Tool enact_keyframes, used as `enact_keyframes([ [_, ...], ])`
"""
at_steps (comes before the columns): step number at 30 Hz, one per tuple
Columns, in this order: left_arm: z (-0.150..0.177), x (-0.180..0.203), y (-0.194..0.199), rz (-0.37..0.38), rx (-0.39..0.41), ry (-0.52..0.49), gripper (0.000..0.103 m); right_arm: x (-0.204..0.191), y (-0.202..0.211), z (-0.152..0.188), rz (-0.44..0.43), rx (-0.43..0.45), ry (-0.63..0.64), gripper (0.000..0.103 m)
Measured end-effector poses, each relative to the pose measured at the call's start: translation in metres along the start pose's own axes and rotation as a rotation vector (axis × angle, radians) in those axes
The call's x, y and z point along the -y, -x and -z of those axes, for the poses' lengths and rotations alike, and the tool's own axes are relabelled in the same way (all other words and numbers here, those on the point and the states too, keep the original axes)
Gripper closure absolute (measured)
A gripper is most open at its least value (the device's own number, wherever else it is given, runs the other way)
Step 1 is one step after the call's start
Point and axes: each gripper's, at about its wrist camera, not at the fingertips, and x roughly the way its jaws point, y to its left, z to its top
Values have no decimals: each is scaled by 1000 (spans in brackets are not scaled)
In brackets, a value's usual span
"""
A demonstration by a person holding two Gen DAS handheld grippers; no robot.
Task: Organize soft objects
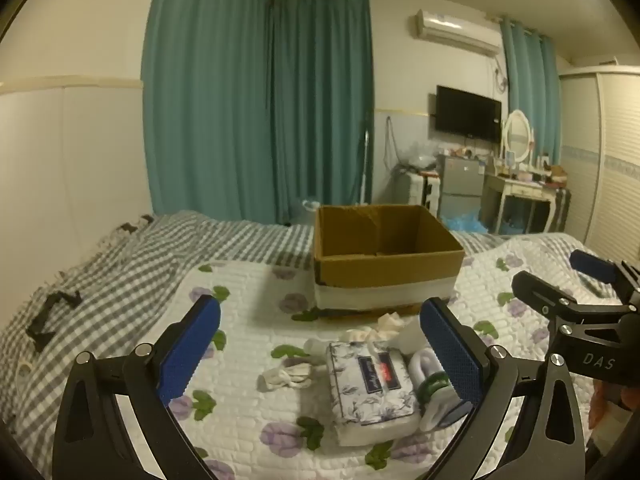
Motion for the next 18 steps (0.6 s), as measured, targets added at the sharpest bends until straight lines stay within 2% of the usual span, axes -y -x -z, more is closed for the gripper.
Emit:
enact_keyframes([
  [18,2,-1,-2,-8,-13,8,1,-1,-8,7,9,-28,30,0],
])
